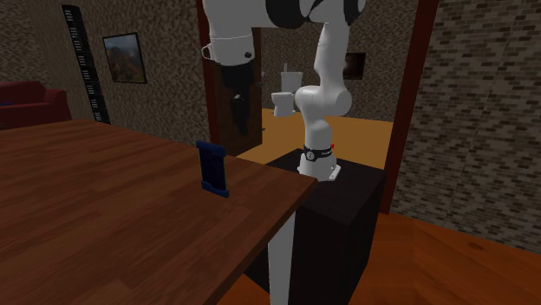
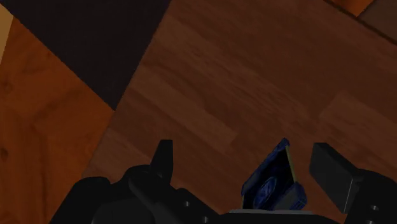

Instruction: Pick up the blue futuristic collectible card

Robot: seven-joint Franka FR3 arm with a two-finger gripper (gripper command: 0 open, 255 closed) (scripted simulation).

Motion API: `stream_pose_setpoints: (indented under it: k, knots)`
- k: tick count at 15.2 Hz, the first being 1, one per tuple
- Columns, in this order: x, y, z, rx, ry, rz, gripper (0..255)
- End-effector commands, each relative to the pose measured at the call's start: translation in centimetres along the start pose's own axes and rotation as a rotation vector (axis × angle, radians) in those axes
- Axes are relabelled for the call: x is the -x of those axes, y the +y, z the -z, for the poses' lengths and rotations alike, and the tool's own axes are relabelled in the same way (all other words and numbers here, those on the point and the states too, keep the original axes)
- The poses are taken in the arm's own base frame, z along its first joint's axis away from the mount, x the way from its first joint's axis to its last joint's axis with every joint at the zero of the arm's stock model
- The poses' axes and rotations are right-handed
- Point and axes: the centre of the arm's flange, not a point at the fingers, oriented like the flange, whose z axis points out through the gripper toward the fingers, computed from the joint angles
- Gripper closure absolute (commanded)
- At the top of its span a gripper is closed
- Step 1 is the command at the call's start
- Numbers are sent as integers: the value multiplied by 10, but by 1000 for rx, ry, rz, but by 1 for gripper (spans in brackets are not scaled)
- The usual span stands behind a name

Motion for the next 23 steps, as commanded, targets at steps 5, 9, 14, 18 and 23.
stream_pose_setpoints:
  k: [5,9,14,18,23]
  knots:
    - [-77,-29,-18,37,-27,-396,0]
    - [-109,-33,-31,51,-38,-545,0]
    - [-111,-39,-57,51,-38,-545,0]
    - [-111,-42,-65,51,-37,-545,255]
    - [-111,-41,-64,51,-37,-545,255]
